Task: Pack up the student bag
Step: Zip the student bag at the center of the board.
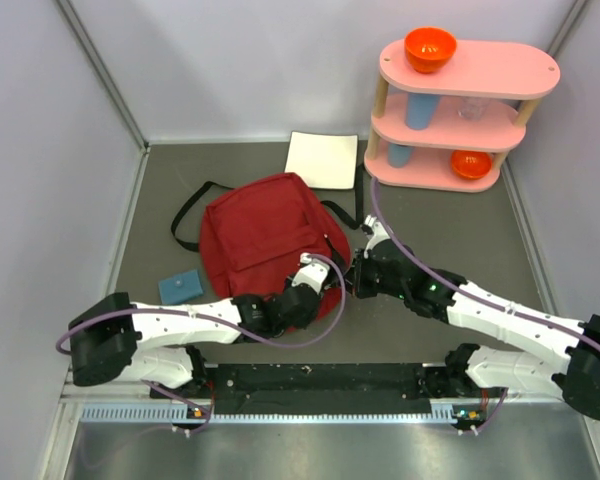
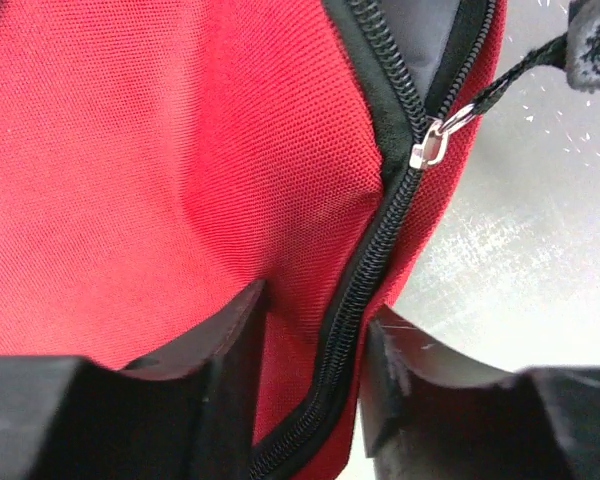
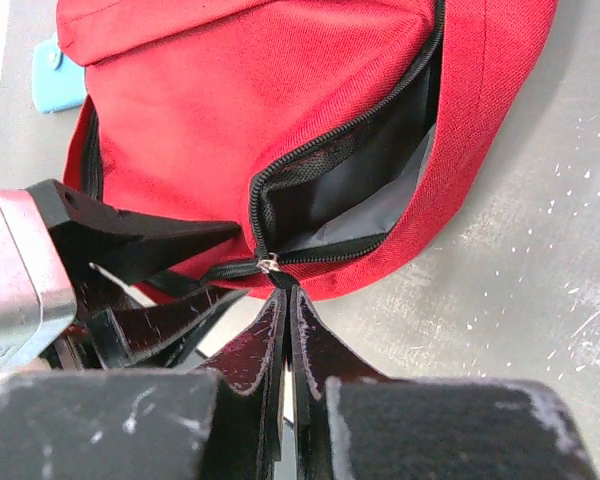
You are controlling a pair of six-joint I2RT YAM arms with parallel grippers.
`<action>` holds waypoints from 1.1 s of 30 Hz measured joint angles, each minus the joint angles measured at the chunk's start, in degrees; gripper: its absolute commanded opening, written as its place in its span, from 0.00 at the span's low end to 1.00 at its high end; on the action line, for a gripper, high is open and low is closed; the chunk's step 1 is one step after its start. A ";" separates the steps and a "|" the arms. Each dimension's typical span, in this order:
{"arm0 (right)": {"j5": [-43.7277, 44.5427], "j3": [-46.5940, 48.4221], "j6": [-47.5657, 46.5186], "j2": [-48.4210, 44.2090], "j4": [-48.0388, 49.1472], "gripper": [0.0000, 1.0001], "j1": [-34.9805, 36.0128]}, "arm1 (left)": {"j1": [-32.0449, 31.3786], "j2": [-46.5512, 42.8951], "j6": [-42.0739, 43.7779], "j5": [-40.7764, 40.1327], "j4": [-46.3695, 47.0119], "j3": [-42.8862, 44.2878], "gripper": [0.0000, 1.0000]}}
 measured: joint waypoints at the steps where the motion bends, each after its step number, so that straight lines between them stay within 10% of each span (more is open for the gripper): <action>1: -0.07 -0.02 0.00 0.02 -0.07 0.00 0.00 | 0.00 -0.02 -0.15 -0.02 0.17 -0.11 0.14; 3: -0.33 -0.02 0.00 0.02 -0.09 0.00 0.00 | 0.00 -0.24 -0.59 -0.13 0.48 -0.22 0.00; 29: 3.41 7.28 -2.86 11.10 -0.02 0.00 -5.53 | -0.37 -11.50 -4.33 8.07 -1.05 -7.76 0.00; 33: 2.62 7.26 -3.28 11.50 -0.17 0.00 -5.79 | -1.01 -12.66 -5.92 7.87 -1.27 -9.01 0.44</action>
